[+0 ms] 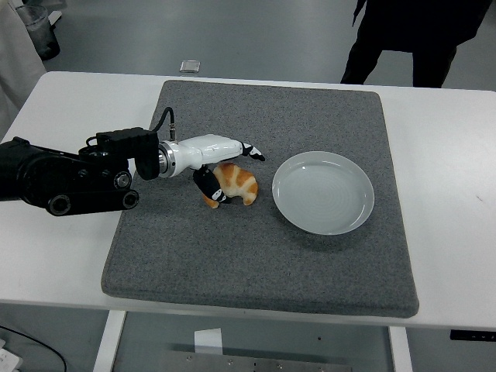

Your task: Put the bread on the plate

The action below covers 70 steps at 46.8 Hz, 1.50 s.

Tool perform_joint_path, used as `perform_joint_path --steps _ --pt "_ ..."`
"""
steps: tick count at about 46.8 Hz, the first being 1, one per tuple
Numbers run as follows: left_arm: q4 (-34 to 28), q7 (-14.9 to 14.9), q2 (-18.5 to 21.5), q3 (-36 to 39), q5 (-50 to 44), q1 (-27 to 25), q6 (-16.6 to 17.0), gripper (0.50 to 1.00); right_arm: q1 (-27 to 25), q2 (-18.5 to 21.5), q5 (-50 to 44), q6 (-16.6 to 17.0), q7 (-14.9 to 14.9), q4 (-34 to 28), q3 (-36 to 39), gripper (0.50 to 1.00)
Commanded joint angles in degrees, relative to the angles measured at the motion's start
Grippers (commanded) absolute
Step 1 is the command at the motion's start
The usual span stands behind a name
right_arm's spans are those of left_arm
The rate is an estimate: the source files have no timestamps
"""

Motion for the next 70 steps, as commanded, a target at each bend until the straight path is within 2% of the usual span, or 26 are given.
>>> perform_joint_path --steps 1,8,13,26,34,38,41,44,50,54,57,60,70 --pt "0.0 0.0 0.0 0.0 0.4 0.0 0.0 0.919 0.0 0.0 0.0 0.0 0.0 0.0 0.0 0.932" --pt "0.1 0.0 0.0 0.2 0.6 0.0 -0.2 0.853 0.0 0.0 0.0 0.1 0.0 0.0 0.0 0.932" --pt "0.0 0.0 0.0 0.5 0.6 0.0 -0.2 0.838 0.0 0.0 0.0 0.0 0.0 0.0 0.0 0.932" --pt "0.0 0.0 0.1 1.2 0.6 -0.1 -0.5 0.838 0.0 0.0 0.0 0.0 0.0 0.0 0.0 0.932" --pt "0.0 0.0 0.1 1.2 0.7 -0.1 -0.5 0.812 0.0 0.0 0.0 0.0 0.0 0.0 0.0 0.932" --pt "-0.1 0.0 0.1 1.2 1.3 -0.2 -0.5 0.744 0.0 0.0 0.0 0.0 0.0 0.0 0.0 0.932" --pt "-0.1 0.0 0.3 1.2 2.1 -0.2 -0.5 0.731 0.0 0.0 0.0 0.0 0.0 0.0 0.0 0.932" --pt "-0.2 0.0 0.4 1.3 2.9 -0.2 -0.5 0.666 0.0 0.0 0.0 0.0 0.0 0.0 0.0 0.932" --pt "-0.2 0.0 0.4 1.3 3.3 -0.2 -0.5 0.615 0.0 0.0 0.0 0.0 0.0 0.0 0.0 0.932" --pt "-0.2 0.0 0.5 1.3 3.3 -0.3 -0.5 0.563 0.0 0.0 0.0 0.0 0.0 0.0 0.0 0.932" --pt "-0.1 0.0 0.5 1.3 3.4 -0.3 -0.5 0.557 0.0 0.0 0.0 0.0 0.0 0.0 0.0 0.932" --pt "-0.1 0.0 0.5 1.3 3.9 -0.3 -0.5 0.504 0.0 0.0 0.0 0.0 0.0 0.0 0.0 0.932" --pt "-0.1 0.0 0.7 1.2 6.2 -0.8 -0.5 0.500 0.0 0.0 0.0 0.0 0.0 0.0 0.0 0.932"
